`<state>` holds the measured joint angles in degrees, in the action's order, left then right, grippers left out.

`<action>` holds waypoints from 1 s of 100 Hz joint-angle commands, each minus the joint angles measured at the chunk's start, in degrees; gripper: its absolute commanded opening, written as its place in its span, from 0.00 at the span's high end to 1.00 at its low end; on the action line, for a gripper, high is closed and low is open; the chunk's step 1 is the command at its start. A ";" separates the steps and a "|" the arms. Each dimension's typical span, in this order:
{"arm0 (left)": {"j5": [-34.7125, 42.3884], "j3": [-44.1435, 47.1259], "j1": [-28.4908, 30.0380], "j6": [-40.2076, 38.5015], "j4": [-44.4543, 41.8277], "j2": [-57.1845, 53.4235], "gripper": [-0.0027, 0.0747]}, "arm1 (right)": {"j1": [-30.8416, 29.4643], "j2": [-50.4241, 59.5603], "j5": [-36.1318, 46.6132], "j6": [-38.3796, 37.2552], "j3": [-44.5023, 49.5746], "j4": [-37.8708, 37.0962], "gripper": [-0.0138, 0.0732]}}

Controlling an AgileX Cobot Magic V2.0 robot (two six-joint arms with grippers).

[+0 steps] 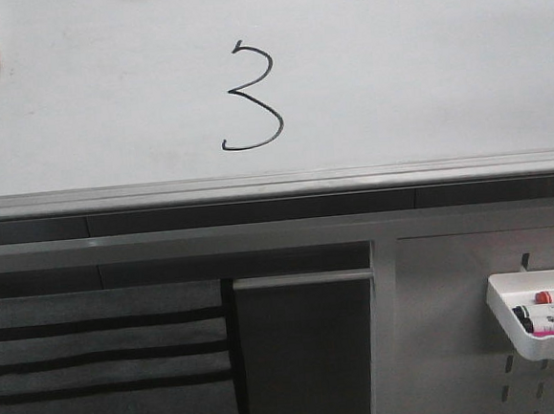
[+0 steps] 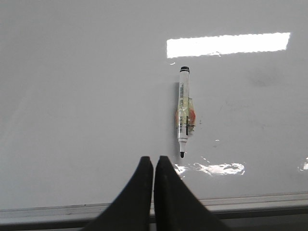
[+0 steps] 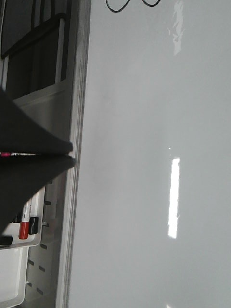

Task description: Write number 3 on whiteboard

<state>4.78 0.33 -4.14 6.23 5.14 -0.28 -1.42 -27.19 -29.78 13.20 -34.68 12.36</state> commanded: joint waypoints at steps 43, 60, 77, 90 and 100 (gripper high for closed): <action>4.34 0.41 -0.55 -0.55 0.08 -1.57 0.99 | -0.17 9.33 14.89 0.39 10.80 1.01 0.92; 4.34 0.41 -0.55 -0.55 0.08 -1.57 0.99 | -0.17 19.82 29.78 0.39 29.50 5.46 0.92; 4.34 0.41 -0.55 -0.55 0.08 -1.57 0.99 | -0.28 28.70 28.24 0.71 36.45 6.67 0.92; 4.34 0.41 -0.55 -0.55 0.08 -1.57 0.99 | -0.42 28.55 28.68 1.04 36.77 6.41 0.92; 4.34 0.41 -0.55 -0.55 0.08 -1.57 0.99 | -0.42 28.55 28.79 1.18 36.77 5.67 0.92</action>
<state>4.83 0.33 -4.14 6.13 5.14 -0.28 -1.42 0.46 -5.41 13.56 0.64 18.91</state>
